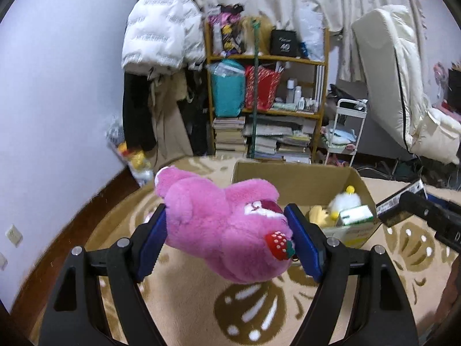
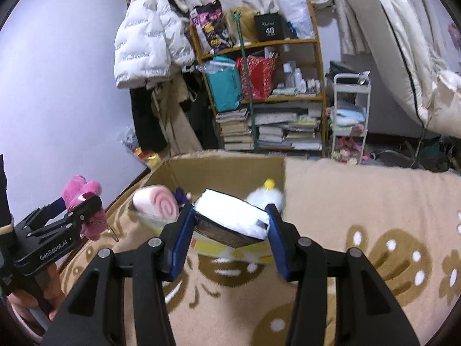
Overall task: Organize soft objects
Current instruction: 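Lift the bear and Face pack and carry both over the box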
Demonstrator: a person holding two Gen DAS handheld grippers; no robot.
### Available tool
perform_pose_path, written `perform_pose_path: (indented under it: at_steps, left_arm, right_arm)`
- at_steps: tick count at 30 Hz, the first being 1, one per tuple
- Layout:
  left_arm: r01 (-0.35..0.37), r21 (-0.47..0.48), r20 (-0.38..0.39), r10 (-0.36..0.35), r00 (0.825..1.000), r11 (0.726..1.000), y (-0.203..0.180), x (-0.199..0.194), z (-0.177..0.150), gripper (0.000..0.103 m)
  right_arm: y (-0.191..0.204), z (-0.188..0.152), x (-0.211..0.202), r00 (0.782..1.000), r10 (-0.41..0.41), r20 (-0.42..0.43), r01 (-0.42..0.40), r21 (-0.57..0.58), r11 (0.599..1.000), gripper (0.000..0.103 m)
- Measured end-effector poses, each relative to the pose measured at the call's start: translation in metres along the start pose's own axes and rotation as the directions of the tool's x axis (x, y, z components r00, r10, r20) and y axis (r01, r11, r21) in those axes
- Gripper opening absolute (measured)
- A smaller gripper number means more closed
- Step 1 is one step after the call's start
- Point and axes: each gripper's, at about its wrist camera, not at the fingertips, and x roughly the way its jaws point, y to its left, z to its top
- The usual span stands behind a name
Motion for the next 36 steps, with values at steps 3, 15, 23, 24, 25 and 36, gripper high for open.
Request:
perform_pose_path:
  at_steps: [3,15,23,24,25,36]
  left_arm:
    - [0.009,0.031,0.024,-0.009,1.0,0.999,-0.007,0.001,0.01,0.079]
    - [0.005,0.033,0.051,-0.007,0.999,0.999,-0.008,0.022,0.037,0.079]
    - [0.012,0.029,0.008,-0.012,1.0,1.0,-0.009,0.049,0.042,0.079]
    - [0.016,0.031,0.003,-0.017,1.0,0.999,-0.01,0.051,0.04,0.079]
    - [0.019,0.036,-0.001,-0.019,1.0,0.999,-0.011,0.054,0.039,0.079]
    - [0.065,0.059,-0.054,-0.062,0.997,0.996,-0.026,0.082,0.031,0.08]
  right_arm:
    - [-0.001,0.01,-0.003,1.0,-0.008,0.025,0.008,-0.012,1.0,0.052]
    - [0.008,0.042,0.012,0.992,-0.083,0.098,0.091,-0.079,0.993,0.052]
    - [-0.003,0.046,0.041,0.995,-0.08,0.06,0.083,-0.038,0.996,0.052]
    - [-0.006,0.043,0.046,0.995,-0.082,0.051,0.084,-0.033,0.996,0.052]
    - [-0.007,0.041,0.05,0.995,-0.089,0.044,0.091,-0.041,0.995,0.052]
    - [-0.012,0.03,0.077,0.995,-0.095,0.012,0.096,-0.073,0.993,0.052]
